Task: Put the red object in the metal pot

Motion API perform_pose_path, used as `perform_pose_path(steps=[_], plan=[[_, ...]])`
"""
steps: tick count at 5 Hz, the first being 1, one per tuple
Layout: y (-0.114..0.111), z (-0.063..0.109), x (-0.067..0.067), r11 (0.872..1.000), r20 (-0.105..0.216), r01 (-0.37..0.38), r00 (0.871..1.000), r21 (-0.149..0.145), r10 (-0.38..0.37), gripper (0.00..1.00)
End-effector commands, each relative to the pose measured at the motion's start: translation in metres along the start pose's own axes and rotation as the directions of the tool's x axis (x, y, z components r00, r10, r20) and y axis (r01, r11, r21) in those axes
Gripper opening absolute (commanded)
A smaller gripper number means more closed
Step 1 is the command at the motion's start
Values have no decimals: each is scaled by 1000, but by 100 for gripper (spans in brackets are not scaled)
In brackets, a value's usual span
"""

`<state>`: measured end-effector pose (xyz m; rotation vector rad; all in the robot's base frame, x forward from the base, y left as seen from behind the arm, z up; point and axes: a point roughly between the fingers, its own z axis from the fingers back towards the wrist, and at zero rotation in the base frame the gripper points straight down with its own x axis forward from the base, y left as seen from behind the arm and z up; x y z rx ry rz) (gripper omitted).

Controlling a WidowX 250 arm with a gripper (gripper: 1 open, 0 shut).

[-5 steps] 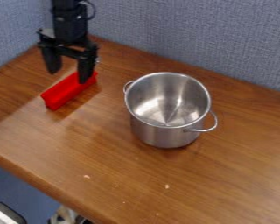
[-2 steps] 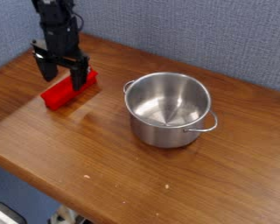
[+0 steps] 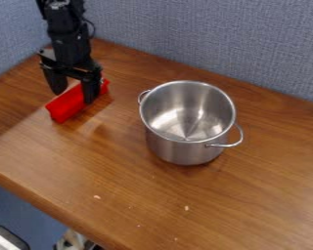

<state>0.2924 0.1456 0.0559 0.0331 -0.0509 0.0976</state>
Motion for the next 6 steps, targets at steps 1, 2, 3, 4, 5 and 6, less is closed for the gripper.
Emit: perform_pose_path(steps=[1,2,3,4,5,6], plan=[[-1,39,4,1000,97,6,995,9,-7,100],[2,27,9,1000,106,10,994,25,-12,100],[1,18,9,1000,94,17,995,19,-19,100],[2,9,12,999,90,23,996,28,-26,100],[3,3,13,999,81,26,996,29,-28,100],[1,10,12,999,93,31,995,21,-33,100]])
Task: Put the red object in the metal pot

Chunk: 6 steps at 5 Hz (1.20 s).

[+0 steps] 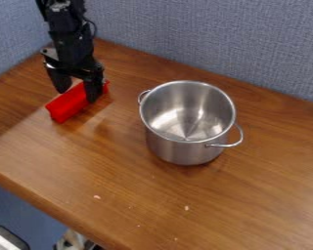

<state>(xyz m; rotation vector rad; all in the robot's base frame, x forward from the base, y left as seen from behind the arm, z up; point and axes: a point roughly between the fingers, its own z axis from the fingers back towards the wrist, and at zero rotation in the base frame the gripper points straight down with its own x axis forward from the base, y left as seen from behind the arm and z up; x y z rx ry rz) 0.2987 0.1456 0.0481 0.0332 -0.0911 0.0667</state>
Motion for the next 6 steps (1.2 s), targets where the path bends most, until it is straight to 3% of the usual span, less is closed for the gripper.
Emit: perform_pose_path(steps=[1,3,4,6], plan=[[3,13,7,1000,36,0,999,31,-1,100],[3,2,8,999,6,-1,1000,42,1,100],[3,-2,8,999,-5,-3,1000,44,3,0],[2,1,6,999,-10,-7,1000,39,7,0]])
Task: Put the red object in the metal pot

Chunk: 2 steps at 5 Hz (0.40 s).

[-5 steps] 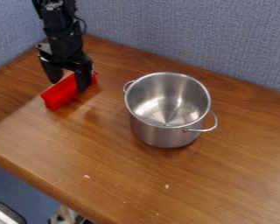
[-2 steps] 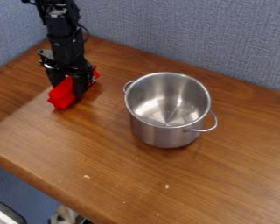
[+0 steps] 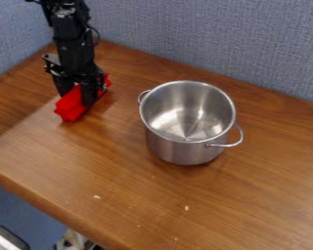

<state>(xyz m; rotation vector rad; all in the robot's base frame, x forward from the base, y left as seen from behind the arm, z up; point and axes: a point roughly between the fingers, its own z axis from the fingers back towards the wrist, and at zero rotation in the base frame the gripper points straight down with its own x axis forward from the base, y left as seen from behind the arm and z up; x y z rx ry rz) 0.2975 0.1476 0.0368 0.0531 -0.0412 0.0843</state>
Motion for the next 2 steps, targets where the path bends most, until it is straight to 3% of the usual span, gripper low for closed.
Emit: perform_pose_path(steps=[1,2], plan=[[-1,14,7,1000,37,6,999,15,-7,0],[-1,16,5,1000,34,5,999,12,-5,0]])
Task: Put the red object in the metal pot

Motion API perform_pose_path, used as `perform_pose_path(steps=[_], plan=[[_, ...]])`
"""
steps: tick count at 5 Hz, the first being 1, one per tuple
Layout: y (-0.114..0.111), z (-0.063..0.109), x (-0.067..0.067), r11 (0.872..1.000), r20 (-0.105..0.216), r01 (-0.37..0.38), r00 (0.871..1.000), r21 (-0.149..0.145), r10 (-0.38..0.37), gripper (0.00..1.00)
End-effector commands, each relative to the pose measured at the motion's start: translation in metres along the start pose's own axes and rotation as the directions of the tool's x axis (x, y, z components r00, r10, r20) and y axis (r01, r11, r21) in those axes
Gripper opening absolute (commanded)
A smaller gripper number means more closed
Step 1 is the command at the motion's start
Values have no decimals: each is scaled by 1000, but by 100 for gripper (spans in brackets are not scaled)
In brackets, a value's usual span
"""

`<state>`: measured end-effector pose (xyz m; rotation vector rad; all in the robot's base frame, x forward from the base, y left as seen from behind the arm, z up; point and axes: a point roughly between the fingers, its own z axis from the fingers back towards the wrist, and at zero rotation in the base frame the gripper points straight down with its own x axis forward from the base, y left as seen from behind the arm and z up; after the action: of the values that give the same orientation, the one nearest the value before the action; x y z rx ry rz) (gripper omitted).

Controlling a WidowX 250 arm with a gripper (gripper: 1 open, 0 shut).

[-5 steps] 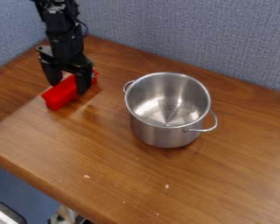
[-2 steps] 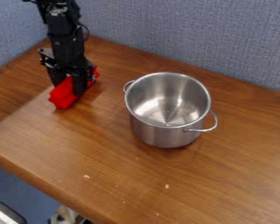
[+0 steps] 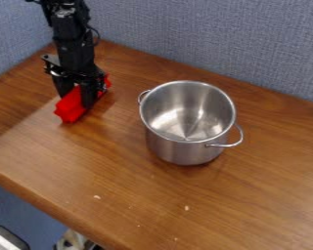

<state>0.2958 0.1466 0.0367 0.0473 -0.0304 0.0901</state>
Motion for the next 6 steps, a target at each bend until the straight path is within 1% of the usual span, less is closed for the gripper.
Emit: perform_pose_path(steps=[1,4,6], plan=[[-1,17,6,1000,43,9,999,15,-9,0],[-4,23,2,1000,37,5,999,6,-5,0],[-7,37,-2,1000,47,4,999,-5,-3,0]])
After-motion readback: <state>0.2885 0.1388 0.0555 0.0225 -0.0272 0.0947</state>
